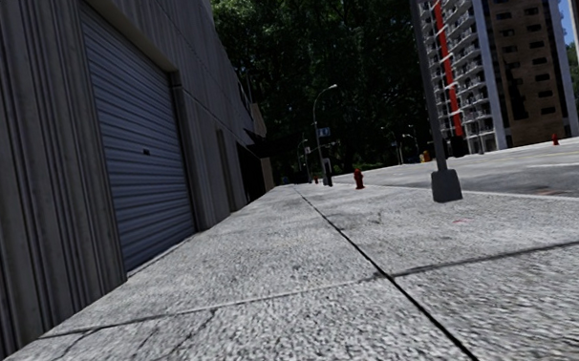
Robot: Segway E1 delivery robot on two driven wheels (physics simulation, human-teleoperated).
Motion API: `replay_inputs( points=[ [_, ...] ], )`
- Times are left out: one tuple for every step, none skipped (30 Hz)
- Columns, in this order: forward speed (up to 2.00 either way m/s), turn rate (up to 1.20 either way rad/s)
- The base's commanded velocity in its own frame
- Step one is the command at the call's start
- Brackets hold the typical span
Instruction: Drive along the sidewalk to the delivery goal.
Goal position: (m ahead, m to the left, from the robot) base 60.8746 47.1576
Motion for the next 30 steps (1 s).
replay_inputs(
  points=[
    [1.96, 0.0],
    [1.96, 0.0],
    [1.96, 0.0],
    [1.96, 0.0],
    [1.96, 0.0],
    [1.96, 0.0],
    [1.96, 0.0],
    [1.96, 0.0],
    [1.96, 0.0],
    [1.96, 0.0],
    [1.96, 0.0],
    [1.96, 0.0],
    [1.96, 0.0],
    [1.96, 0.0],
    [1.96, 0.0],
    [1.96, 0.0],
    [1.96, 0.0],
    [1.96, 0.0],
    [1.96, 0.0],
    [1.96, 0.0],
    [1.96, 0.0],
    [1.96, 0.0],
    [1.96, 0.0],
    [1.96, 0.0],
    [1.96, 0.0],
    [1.96, 0.0],
    [1.96, 0.0],
    [1.96, 0.0],
    [1.96, 0.0],
    [1.96, 0.0]
  ],
)
